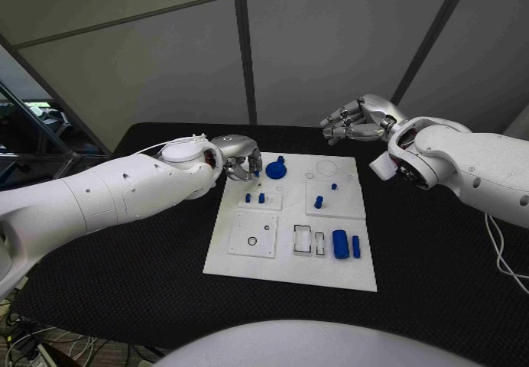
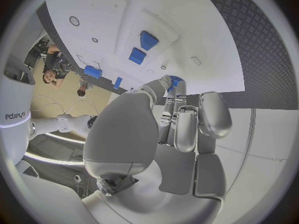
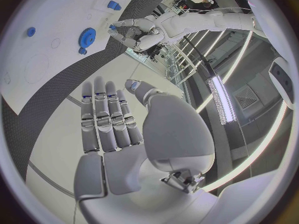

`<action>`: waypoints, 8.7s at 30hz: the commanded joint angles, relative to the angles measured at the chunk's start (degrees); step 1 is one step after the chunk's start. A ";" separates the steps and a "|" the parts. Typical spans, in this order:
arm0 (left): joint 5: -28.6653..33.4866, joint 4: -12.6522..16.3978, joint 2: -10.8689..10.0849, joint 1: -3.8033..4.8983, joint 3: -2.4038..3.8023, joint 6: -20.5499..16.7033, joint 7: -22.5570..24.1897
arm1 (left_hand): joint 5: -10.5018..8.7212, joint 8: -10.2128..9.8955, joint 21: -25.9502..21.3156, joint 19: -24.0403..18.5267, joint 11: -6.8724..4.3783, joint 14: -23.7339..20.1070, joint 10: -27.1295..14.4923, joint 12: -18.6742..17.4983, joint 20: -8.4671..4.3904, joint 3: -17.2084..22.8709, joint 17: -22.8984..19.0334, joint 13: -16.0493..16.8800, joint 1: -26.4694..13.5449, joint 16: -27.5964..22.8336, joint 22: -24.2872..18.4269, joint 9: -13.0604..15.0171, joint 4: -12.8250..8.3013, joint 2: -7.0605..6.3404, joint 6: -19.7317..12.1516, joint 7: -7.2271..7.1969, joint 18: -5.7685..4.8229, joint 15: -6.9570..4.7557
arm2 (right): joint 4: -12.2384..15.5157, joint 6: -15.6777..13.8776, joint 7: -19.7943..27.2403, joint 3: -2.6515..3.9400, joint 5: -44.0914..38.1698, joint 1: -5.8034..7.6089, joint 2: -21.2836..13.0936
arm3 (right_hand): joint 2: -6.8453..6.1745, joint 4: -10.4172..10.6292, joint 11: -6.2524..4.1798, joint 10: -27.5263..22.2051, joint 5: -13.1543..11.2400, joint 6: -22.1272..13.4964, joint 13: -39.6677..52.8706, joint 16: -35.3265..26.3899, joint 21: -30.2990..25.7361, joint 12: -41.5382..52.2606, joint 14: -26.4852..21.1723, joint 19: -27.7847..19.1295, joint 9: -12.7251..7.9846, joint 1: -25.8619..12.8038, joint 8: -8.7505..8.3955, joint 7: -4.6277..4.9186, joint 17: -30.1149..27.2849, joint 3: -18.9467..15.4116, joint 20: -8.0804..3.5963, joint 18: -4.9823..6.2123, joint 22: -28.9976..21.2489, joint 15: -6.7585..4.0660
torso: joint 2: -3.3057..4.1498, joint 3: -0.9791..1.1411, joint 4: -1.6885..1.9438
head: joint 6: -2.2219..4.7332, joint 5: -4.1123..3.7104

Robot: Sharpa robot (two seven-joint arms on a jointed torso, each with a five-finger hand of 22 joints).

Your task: Assemble the parts on the task board

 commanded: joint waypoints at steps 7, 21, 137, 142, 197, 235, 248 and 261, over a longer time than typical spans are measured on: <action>0.11 -0.42 0.47 -0.09 0.00 2.01 0.28 | 0.11 -0.36 0.03 0.75 -0.03 1.24 0.30 -0.36 -0.38 0.14 -0.21 -0.10 -0.59 0.16 9.45 -0.04 -0.03 -0.22 0.43 -0.04 -6.85 -0.18 | -0.15 0.34 0.43 0.02 -0.10 0.10 0.16 | 0.18 -0.01 -0.14 -0.22 0.31 -0.04 -0.07 -0.08 -0.39 0.35 0.10 0.31 0.00 0.21 0.12 -0.08 -0.06 0.25 0.07 0.12 -0.07 -0.36 | 0.02 0.02 -0.03 | -0.01 0.10; 0.11 -0.81 1.09 -0.56 -0.02 2.61 0.62 | 0.11 -0.44 0.08 0.75 -0.05 1.22 0.34 -0.50 -0.37 0.12 -0.30 -0.11 -0.63 0.12 9.46 -0.06 -0.02 -0.24 0.44 -0.08 -6.86 -0.19 | -0.16 0.35 0.44 0.02 -0.18 0.09 0.18 | 0.18 -0.01 -0.14 -0.22 0.31 -0.04 -0.07 -0.08 -0.39 0.35 0.10 0.31 0.00 0.21 0.12 -0.08 -0.06 0.25 0.07 0.12 -0.07 -0.36 | 0.02 0.03 -0.04 | -0.21 -0.06; 49.75 11.98 -13.53 -1.10 5.04 -8.19 10.50 | 0.15 3.38 -46.39 -14.71 1.03 -18.13 -0.15 -0.53 1.03 -4.75 -41.54 4.90 2.07 -26.99 -4.39 -4.34 3.08 0.30 -0.30 1.18 -0.65 1.00 | 6.39 -6.72 -8.66 -0.35 -48.40 -4.32 -7.60 | 0.62 -4.48 -3.38 0.75 -6.39 8.78 -0.34 46.13 32.02 -2.59 16.96 12.32 0.01 2.28 -2.90 -3.85 32.60 0.58 -6.53 -0.70 24.80 -5.94 | -0.13 -0.35 -0.04 | 2.14 -5.43; 62.04 14.67 -14.18 -1.39 4.95 -8.19 13.86 | 0.13 3.63 -47.13 -14.64 1.07 -18.06 -0.91 0.44 1.06 -4.90 -42.07 5.38 1.76 -27.75 -5.03 -3.91 2.89 0.55 -0.61 1.19 -0.69 1.07 | 6.92 -6.89 -10.05 -0.38 -53.27 -6.28 -7.07 | -0.02 -4.20 -3.03 -0.46 -6.68 8.62 -0.46 49.35 33.78 -3.01 17.09 13.08 0.04 1.63 -3.37 -3.55 35.53 1.03 -6.27 -1.00 27.02 -5.66 | -0.39 -0.37 -0.11 | 2.07 -5.87; 74.24 17.90 -14.53 -2.17 4.93 -6.01 18.29 | 0.17 3.84 -48.46 -14.59 1.71 -18.61 -3.50 2.52 1.24 -5.24 -42.57 6.34 1.78 -28.37 -5.93 -3.04 1.83 1.17 -2.33 2.01 -0.79 1.55 | 0.14 -1.13 -7.33 -0.44 -62.83 -9.75 0.15 | -0.45 -3.55 -2.70 -1.32 -7.58 9.08 -0.40 61.86 42.12 -1.31 17.08 17.05 0.56 1.83 -3.25 -3.17 46.22 5.11 -5.59 -2.41 37.51 -5.19 | -0.24 -0.38 -0.04 | 0.95 -6.16; 74.24 17.54 -14.62 -2.17 4.93 -5.68 17.87 | 0.19 4.01 -48.70 -14.54 1.84 -18.75 -4.16 3.12 1.32 -5.28 -42.61 6.57 1.86 -28.34 -6.06 -2.77 1.55 1.39 -2.73 2.16 -0.79 1.66 | 1.63 -5.70 -8.98 -0.38 -62.51 -9.75 -0.83 | 2.27 -4.78 -3.39 1.71 -11.70 11.93 -0.11 64.05 45.00 -1.15 16.93 17.88 1.11 4.51 -2.63 -3.60 47.56 7.46 -6.23 -2.84 40.85 -5.80 | -0.35 -0.39 -0.08 | 0.35 -5.74; 74.24 16.81 -14.26 -2.17 4.93 -5.40 17.73 | 0.20 4.10 -48.76 -14.51 1.85 -18.79 -4.36 3.33 1.33 -5.22 -42.62 6.64 1.99 -28.32 -6.08 -2.67 1.41 1.55 -2.82 2.15 -0.78 1.67 | 8.11 -7.31 -10.60 -0.15 -61.32 -9.64 -4.89 | 2.02 -4.76 -3.31 1.57 -11.62 11.81 -0.17 64.32 45.30 -1.38 16.96 18.01 1.08 4.27 -2.78 -3.53 47.77 7.40 -6.20 -2.91 41.24 -5.73 | -0.40 -0.40 -0.05 | 0.76 -5.48; 74.25 15.52 -13.71 -2.17 4.93 -5.28 17.70 | 0.18 4.10 -48.79 -14.50 1.87 -18.81 -4.48 3.39 1.34 -5.25 -42.63 6.66 1.97 -28.32 -6.09 -2.64 1.38 1.53 -2.91 2.17 -0.78 1.68 | 20.19 -9.27 -13.08 1.43 -60.16 -9.52 -6.73 | 1.68 -4.96 -3.30 1.57 -11.50 11.78 -0.18 64.64 45.73 -1.53 17.00 18.29 1.07 4.29 -2.87 -3.52 48.06 7.40 -6.18 -3.01 41.84 -5.72 | -0.47 -0.49 0.09 | 0.64 -4.19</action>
